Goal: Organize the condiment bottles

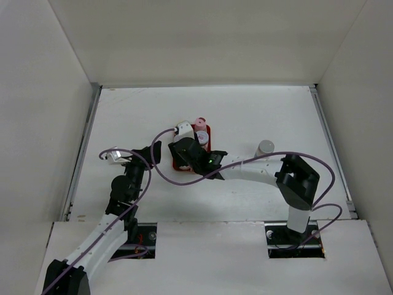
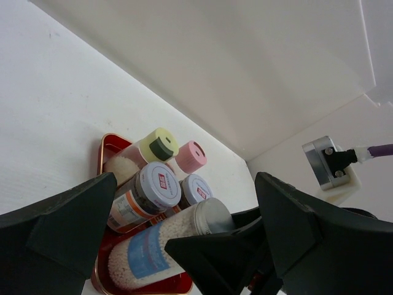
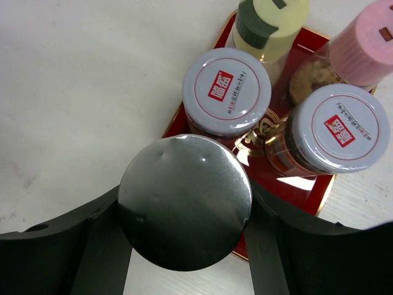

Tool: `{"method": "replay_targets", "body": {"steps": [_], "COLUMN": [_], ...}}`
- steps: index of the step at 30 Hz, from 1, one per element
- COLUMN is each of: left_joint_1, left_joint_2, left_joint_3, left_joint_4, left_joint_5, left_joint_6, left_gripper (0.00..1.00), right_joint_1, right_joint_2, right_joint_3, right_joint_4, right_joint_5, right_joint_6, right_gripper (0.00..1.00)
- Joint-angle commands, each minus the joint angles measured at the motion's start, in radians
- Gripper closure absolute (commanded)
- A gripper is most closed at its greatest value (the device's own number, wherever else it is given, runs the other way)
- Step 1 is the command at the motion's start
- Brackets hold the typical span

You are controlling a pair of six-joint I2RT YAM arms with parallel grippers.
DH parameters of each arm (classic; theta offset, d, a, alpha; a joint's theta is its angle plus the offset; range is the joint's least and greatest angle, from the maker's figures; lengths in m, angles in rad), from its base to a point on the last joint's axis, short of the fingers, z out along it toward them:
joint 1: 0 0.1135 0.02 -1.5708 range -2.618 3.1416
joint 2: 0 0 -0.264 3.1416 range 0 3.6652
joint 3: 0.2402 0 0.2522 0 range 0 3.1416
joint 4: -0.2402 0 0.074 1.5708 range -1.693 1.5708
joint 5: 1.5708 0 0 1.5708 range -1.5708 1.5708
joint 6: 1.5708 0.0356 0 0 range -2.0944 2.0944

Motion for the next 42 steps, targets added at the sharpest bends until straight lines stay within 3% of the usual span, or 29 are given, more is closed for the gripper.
{"method": "replay_targets", "body": {"steps": [1, 7, 14, 19, 23, 27, 38, 39, 42], "left_joint_1": [-0.005, 0.005, 0.034, 0.034, 0.028, 0.025, 0.025, 0.025, 0.024], "left_joint_2": [-0.021, -0.031, -0.026, -0.020, 0.002, 0.014, 0.038, 0.046, 0.052], "left_joint_3": [-0.128, -0.128, -0.115, -0.115, -0.114, -0.112, -0.111, -0.108, -0.106], "left_joint_4": [0.026, 0.000, -0.113, -0.113, -0.112, -0.109, -0.107, -0.107, -0.107], "left_joint_5": [-0.013, -0.020, -0.089, -0.086, -0.091, -0.083, -0.091, -0.091, -0.085], "left_joint_6": [-0.007, -0.007, -0.028, -0.030, -0.030, -0.032, -0.032, -0.032, -0.032], "left_gripper": [0.00, 0.00, 0.00, 0.00, 0.00, 0.00, 0.00, 0.00, 0.00], "right_joint_1": [0.036, 0.044, -0.013, -0.223, -0.436, -0.548, -0.556, -0.556, -0.539], "right_joint_2": [0.016, -0.018, -0.324, -0.631, -0.756, -0.759, -0.646, -0.635, -0.642], "right_joint_3": [0.082, 0.050, -0.181, -0.410, -0.488, -0.520, -0.577, -0.579, -0.576], "right_joint_4": [0.132, 0.119, 0.111, 0.047, -0.113, -0.162, -0.154, -0.151, -0.125], "right_joint_5": [0.086, 0.117, 0.132, 0.207, 0.252, 0.183, 0.071, 0.063, 0.086], "right_joint_6": [0.021, 0.044, 0.088, 0.114, 0.128, 0.126, 0.186, 0.192, 0.206], "right_gripper": [0.35, 0.11, 0.06, 0.03, 0.00, 0.00, 0.00, 0.06, 0.37]}}
